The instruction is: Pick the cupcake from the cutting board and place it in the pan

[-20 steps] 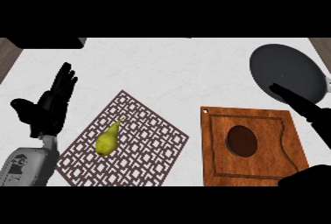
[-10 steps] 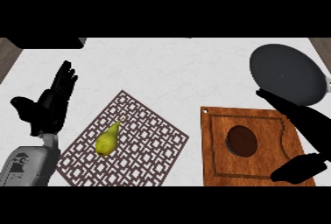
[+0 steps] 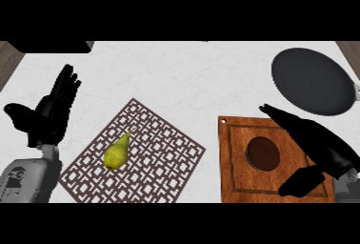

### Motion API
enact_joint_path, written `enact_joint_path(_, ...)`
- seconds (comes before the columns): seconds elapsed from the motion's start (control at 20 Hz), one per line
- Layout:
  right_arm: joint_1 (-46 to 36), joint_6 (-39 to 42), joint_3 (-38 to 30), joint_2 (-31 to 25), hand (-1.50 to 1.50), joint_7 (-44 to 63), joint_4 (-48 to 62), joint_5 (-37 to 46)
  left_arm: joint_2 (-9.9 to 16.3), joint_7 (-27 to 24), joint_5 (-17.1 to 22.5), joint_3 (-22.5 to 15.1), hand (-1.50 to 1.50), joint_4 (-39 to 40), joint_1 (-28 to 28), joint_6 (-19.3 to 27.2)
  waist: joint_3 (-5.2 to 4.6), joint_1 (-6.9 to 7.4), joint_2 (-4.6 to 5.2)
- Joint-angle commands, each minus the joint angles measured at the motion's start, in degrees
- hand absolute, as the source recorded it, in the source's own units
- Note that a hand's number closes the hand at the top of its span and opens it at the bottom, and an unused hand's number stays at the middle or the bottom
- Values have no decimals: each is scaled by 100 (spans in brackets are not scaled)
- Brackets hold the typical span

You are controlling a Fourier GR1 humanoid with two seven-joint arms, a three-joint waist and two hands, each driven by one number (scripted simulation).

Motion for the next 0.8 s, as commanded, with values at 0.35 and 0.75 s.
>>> enact_joint_path(0.35,-176,701,111,11,-150,147,334,822,-280,276,-273,-73,0,-336,119,112,0,-2,-2)
enact_joint_path(0.75,-523,471,462,882,-150,174,1044,1501,-183,-102,-208,189,0,-85,161,-313,0,14,2)
